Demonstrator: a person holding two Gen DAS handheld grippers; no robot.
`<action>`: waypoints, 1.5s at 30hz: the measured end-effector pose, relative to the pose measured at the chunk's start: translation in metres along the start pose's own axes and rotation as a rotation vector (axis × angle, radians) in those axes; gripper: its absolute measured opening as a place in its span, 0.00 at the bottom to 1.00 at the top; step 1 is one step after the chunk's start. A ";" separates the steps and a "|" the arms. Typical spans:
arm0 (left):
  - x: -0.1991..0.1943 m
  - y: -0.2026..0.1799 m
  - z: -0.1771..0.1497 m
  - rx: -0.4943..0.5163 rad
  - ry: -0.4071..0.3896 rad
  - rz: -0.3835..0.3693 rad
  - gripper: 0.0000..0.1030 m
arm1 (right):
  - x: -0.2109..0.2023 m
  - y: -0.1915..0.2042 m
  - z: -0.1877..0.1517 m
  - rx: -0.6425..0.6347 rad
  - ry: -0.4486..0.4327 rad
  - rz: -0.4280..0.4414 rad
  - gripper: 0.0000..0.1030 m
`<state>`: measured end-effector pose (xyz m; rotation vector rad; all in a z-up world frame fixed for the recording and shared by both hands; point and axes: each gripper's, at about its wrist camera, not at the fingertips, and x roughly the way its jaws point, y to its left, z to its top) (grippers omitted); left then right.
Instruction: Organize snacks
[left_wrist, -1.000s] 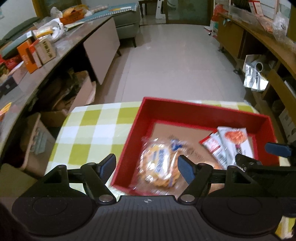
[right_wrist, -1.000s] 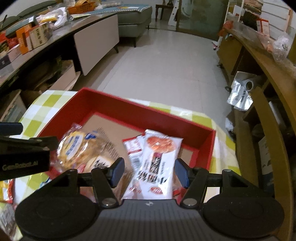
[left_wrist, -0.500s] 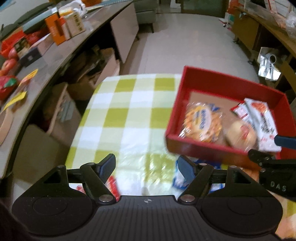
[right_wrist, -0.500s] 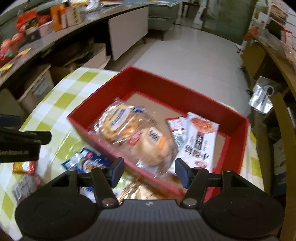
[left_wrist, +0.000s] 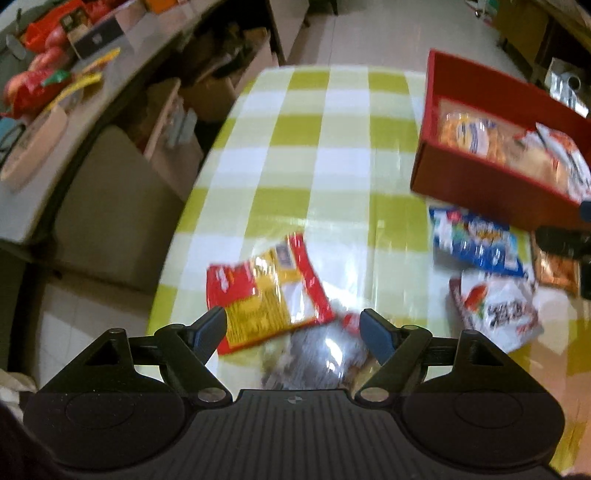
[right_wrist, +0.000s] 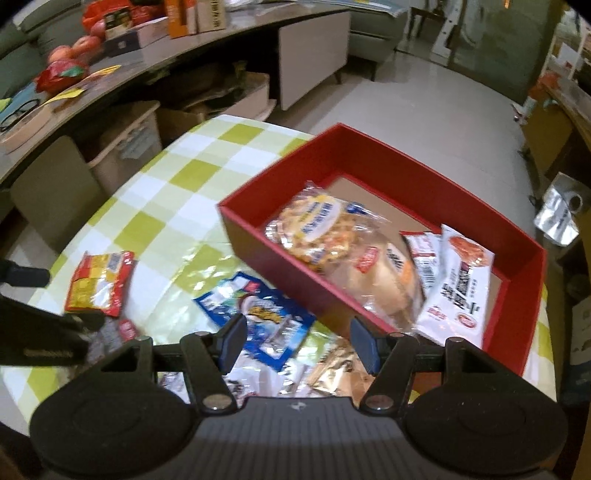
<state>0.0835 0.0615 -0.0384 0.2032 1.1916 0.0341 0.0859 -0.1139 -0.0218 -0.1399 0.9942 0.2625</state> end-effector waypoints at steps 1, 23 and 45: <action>0.002 0.000 -0.003 0.002 0.011 -0.007 0.82 | 0.000 0.003 0.000 -0.006 0.002 0.006 0.69; 0.044 -0.010 -0.017 0.026 0.132 -0.088 0.90 | 0.015 0.011 -0.010 -0.042 0.069 0.038 0.69; 0.043 -0.042 -0.019 -0.041 0.138 -0.095 0.98 | 0.013 -0.005 -0.018 -0.014 0.086 0.043 0.69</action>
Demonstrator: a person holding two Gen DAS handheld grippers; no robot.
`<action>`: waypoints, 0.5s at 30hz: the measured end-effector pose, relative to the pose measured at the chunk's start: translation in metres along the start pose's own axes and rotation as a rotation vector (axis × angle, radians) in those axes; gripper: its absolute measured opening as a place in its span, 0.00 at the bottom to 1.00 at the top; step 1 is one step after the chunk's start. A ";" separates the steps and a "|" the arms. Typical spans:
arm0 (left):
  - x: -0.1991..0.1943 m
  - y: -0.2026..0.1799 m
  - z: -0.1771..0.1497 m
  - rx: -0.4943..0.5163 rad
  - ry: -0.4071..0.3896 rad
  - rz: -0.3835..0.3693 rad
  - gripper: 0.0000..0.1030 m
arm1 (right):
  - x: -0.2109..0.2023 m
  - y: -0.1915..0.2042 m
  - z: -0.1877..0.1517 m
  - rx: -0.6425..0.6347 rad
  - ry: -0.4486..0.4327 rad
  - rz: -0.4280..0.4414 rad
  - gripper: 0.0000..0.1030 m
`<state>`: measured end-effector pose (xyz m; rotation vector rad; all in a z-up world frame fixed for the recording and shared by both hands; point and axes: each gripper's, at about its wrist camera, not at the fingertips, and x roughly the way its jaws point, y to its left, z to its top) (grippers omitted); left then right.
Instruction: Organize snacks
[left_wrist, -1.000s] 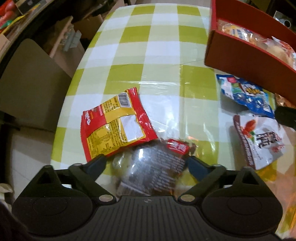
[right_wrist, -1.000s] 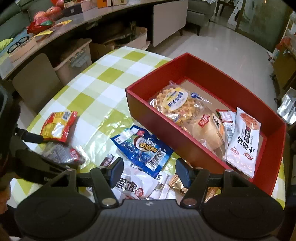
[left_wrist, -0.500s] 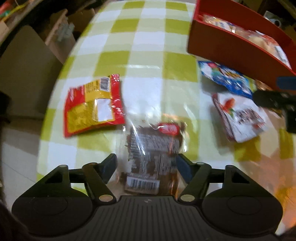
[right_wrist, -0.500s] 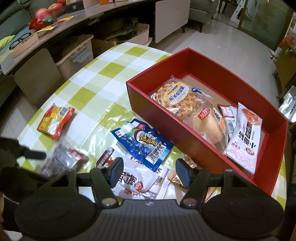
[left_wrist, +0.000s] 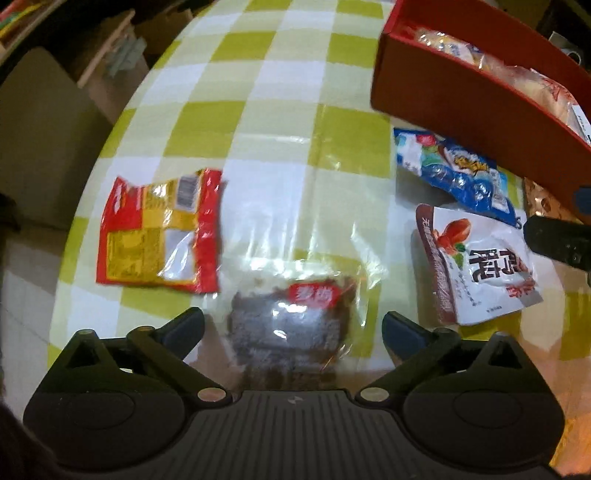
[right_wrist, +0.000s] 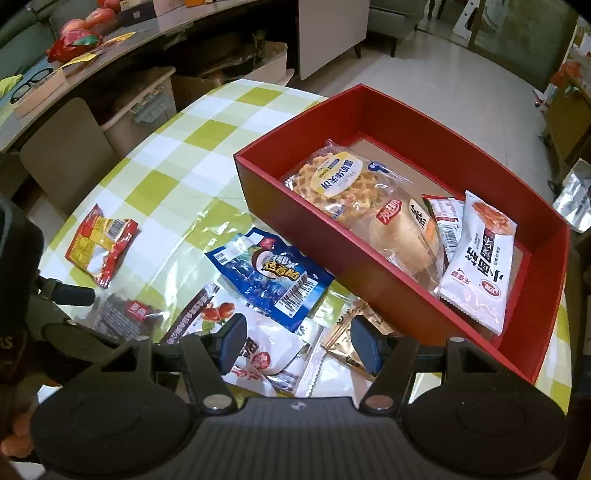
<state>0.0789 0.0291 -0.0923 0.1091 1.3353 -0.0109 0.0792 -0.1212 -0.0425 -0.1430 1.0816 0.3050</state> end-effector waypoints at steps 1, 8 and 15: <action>-0.001 0.000 0.000 -0.007 0.005 -0.014 0.93 | 0.000 -0.001 0.000 0.000 0.000 0.001 0.69; -0.023 0.002 -0.017 0.041 -0.012 -0.050 0.63 | 0.001 -0.007 0.001 0.014 0.007 0.028 0.69; -0.044 0.015 -0.023 0.015 -0.042 -0.123 0.46 | 0.017 -0.006 0.006 0.042 0.034 0.117 0.70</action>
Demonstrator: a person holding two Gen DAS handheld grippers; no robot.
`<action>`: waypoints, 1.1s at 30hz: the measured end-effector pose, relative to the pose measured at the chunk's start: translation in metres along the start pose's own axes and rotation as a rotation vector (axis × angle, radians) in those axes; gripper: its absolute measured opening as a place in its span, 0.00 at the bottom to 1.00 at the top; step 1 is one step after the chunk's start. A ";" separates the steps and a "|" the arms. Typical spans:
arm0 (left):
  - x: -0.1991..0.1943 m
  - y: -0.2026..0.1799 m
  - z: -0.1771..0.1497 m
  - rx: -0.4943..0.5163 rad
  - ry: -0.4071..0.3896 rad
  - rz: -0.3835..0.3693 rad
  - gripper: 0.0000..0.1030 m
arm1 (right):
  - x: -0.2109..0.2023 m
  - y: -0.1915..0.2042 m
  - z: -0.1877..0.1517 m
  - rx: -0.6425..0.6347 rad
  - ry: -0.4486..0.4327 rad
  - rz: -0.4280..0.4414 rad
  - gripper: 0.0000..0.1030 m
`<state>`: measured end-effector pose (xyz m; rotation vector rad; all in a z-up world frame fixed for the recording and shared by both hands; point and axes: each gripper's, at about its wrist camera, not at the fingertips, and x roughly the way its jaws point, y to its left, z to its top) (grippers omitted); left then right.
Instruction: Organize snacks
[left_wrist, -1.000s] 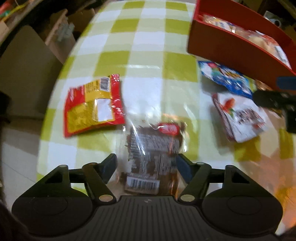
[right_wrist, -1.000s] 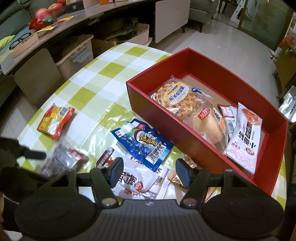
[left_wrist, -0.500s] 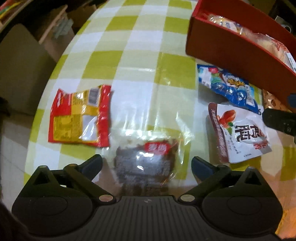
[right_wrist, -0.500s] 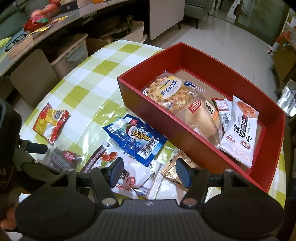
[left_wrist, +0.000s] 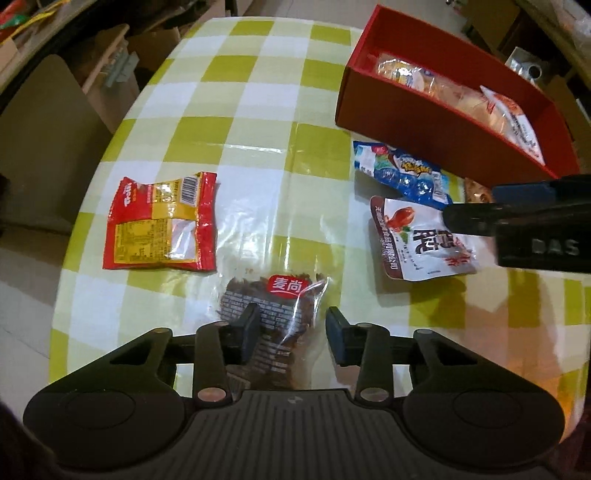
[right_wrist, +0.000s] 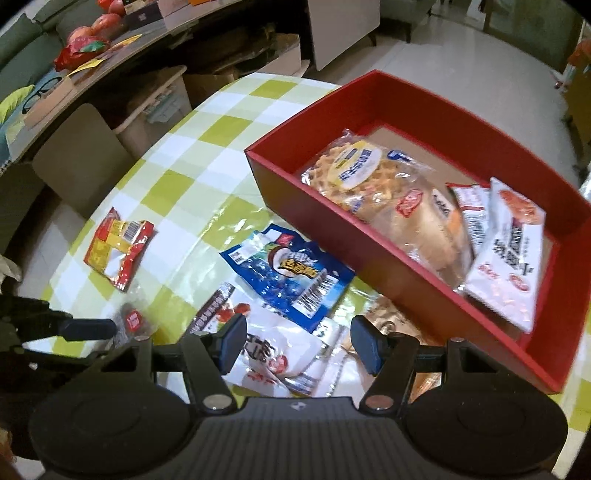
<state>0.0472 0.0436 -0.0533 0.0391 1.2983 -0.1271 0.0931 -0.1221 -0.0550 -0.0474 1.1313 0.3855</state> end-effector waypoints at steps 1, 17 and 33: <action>0.001 0.001 0.001 0.000 0.002 -0.012 0.50 | 0.004 0.001 0.001 0.006 0.004 0.004 0.70; 0.045 0.015 0.008 0.009 0.069 0.054 0.91 | 0.046 0.027 -0.011 -0.116 0.125 -0.015 0.88; 0.036 -0.012 -0.005 0.108 0.080 0.035 0.84 | -0.012 0.004 -0.063 -0.019 0.154 0.005 0.58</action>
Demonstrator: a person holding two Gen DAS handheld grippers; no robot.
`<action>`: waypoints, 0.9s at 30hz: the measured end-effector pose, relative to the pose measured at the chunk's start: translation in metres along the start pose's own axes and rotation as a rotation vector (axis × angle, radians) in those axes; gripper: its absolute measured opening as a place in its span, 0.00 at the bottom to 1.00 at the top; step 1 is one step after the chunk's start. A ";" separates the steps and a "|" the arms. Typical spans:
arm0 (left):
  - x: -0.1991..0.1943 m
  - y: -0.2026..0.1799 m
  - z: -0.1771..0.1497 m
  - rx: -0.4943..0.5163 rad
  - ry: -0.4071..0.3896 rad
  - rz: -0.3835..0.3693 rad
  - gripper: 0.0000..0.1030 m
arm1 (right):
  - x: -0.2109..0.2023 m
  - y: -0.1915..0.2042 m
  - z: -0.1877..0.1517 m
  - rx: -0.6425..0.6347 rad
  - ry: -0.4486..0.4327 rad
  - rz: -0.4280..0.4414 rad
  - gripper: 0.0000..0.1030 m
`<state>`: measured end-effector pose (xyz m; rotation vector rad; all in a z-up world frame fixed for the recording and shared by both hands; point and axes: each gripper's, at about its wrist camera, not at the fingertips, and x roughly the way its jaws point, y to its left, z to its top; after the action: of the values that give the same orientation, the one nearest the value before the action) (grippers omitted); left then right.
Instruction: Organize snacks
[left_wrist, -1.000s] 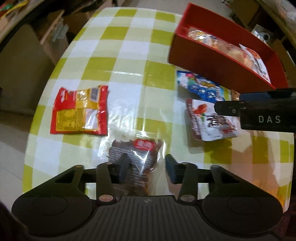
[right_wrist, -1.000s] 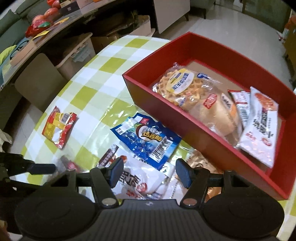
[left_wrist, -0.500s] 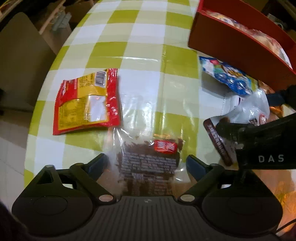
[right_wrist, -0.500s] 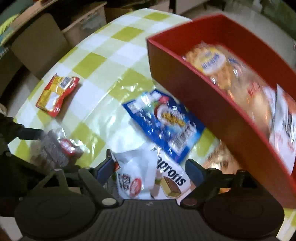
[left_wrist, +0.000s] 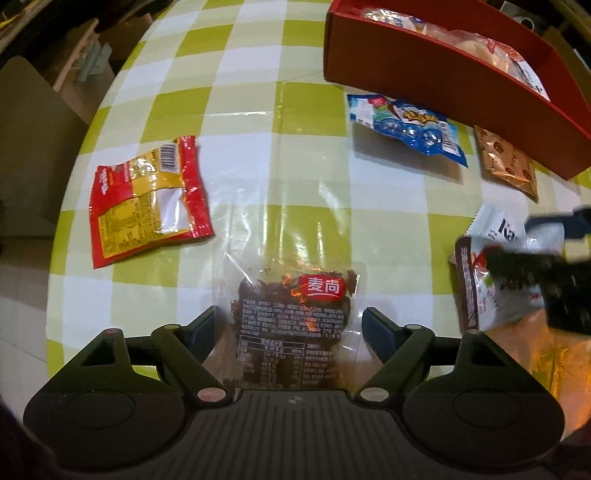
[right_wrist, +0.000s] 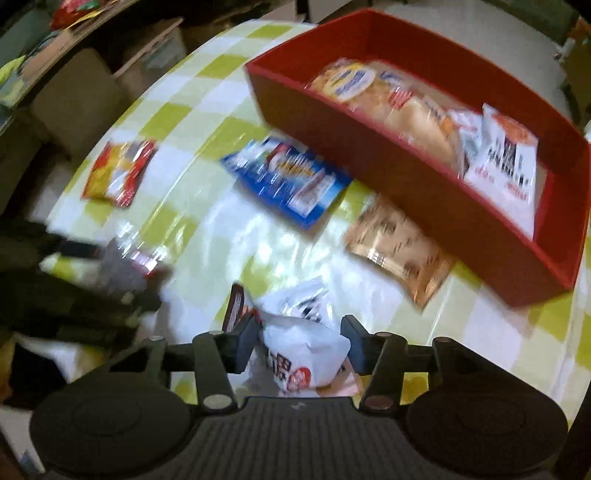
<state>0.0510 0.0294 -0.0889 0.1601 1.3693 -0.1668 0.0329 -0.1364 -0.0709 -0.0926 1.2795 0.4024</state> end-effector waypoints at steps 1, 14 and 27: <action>0.001 0.001 -0.001 0.001 0.002 0.008 0.82 | -0.001 0.004 -0.007 -0.013 0.015 0.015 0.58; 0.002 0.021 0.004 -0.072 0.033 -0.031 0.84 | -0.006 0.075 -0.034 -0.610 0.047 -0.077 0.58; 0.011 0.040 0.006 -0.096 0.066 -0.063 0.89 | 0.026 0.106 -0.036 -0.774 0.120 -0.064 0.79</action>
<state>0.0669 0.0672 -0.0982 0.0432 1.4458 -0.1492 -0.0306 -0.0420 -0.0901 -0.8185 1.1722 0.8286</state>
